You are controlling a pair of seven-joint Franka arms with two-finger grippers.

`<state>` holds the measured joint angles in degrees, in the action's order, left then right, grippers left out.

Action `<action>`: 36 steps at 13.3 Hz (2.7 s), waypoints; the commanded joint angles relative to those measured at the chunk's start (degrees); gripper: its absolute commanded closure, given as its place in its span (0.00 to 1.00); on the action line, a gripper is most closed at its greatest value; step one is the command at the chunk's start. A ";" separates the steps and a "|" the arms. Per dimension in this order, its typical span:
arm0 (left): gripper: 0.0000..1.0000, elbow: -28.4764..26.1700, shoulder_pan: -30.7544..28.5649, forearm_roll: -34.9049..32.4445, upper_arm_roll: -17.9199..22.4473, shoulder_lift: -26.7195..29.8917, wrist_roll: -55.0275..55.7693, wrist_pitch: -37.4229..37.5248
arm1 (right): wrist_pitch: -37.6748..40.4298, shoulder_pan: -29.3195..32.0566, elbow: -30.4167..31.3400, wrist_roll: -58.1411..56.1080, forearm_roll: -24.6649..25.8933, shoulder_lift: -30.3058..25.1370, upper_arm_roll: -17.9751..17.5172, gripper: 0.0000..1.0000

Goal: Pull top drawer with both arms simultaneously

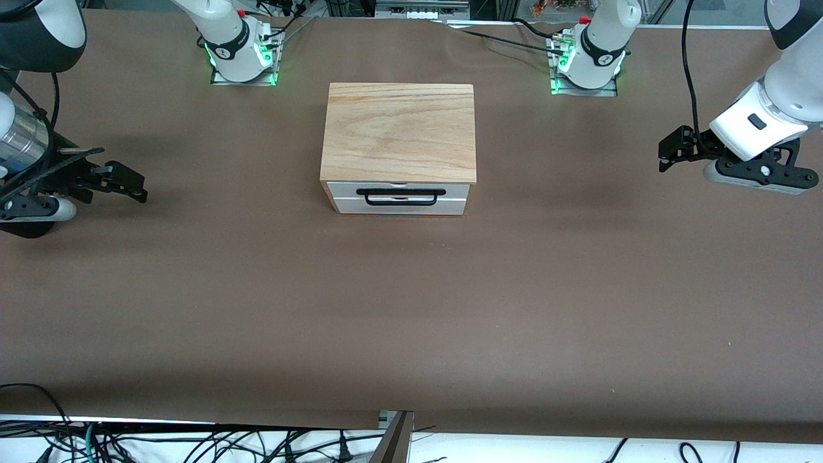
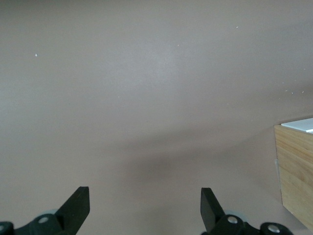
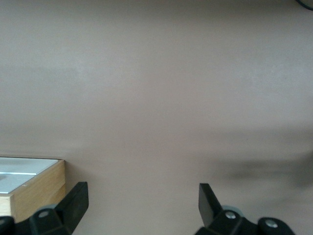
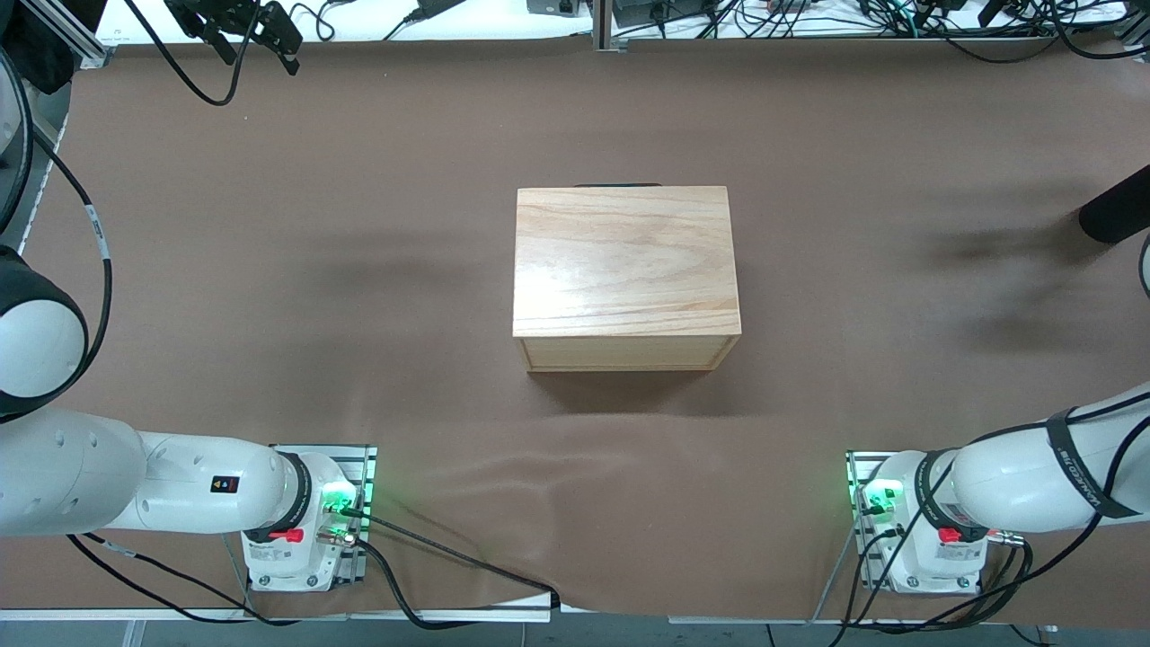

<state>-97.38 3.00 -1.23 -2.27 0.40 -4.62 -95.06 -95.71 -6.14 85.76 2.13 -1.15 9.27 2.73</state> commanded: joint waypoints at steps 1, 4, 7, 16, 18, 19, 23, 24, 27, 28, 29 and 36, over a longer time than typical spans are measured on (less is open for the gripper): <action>0.00 0.26 -0.18 1.49 -0.10 0.75 0.31 1.20 | 0.26 0.34 -0.42 0.24 0.88 -0.22 -0.45 0.00; 0.00 0.26 -0.18 1.49 -0.19 0.75 0.23 1.55 | 0.26 0.34 -0.33 0.15 0.97 -0.22 -0.54 0.00; 0.00 0.26 -0.18 1.49 -0.28 0.74 0.31 1.64 | 0.17 0.34 -0.33 0.15 0.97 -0.22 -0.45 0.00; 0.00 0.17 0.78 2.27 -0.63 -0.48 -0.30 4.10 | 0.00 0.42 -0.42 -0.02 0.89 -0.22 -0.45 0.00; 0.00 0.17 0.78 7.79 -1.59 -2.05 -0.30 4.19 | -0.26 0.34 -0.33 0.24 0.88 1.00 -0.54 0.00; 0.00 0.26 0.96 10.78 -1.60 -3.55 -0.39 4.19 | -0.26 0.16 -0.41 0.16 0.80 2.32 -0.54 0.00; 0.00 2.53 2.36 29.21 -1.95 -13.28 -0.57 3.40 | -0.53 -0.63 -0.24 0.33 -4.98 5.93 -0.89 0.00; 0.00 3.94 2.89 32.92 -2.03 -16.28 -0.65 3.39 | -0.62 -0.63 -0.24 0.33 -8.40 6.28 -0.89 0.00; 0.00 9.12 4.91 44.69 -1.95 -25.41 -3.97 3.31 | -1.32 0.68 -0.07 -0.10 -28.22 11.98 -0.63 0.00; 0.00 9.75 5.52 49.43 -1.95 -28.23 -6.95 3.05 | -1.32 1.30 0.20 -2.72 -34.47 14.18 -0.62 0.00; 0.00 10.01 5.62 54.26 -1.95 -30.78 -10.98 2.17 | -1.58 1.30 0.20 -6.57 -39.67 16.37 -0.54 0.00; 0.02 6.86 9.74 78.36 -1.95 -42.75 -38.08 0.32 | -2.03 0.34 3.62 -27.59 -65.37 26.49 -0.89 0.00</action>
<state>-90.10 10.98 71.94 -4.57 -40.97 -38.11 -94.59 -98.21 -5.46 87.84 -20.64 -62.75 34.96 2.32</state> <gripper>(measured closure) 0.004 0.000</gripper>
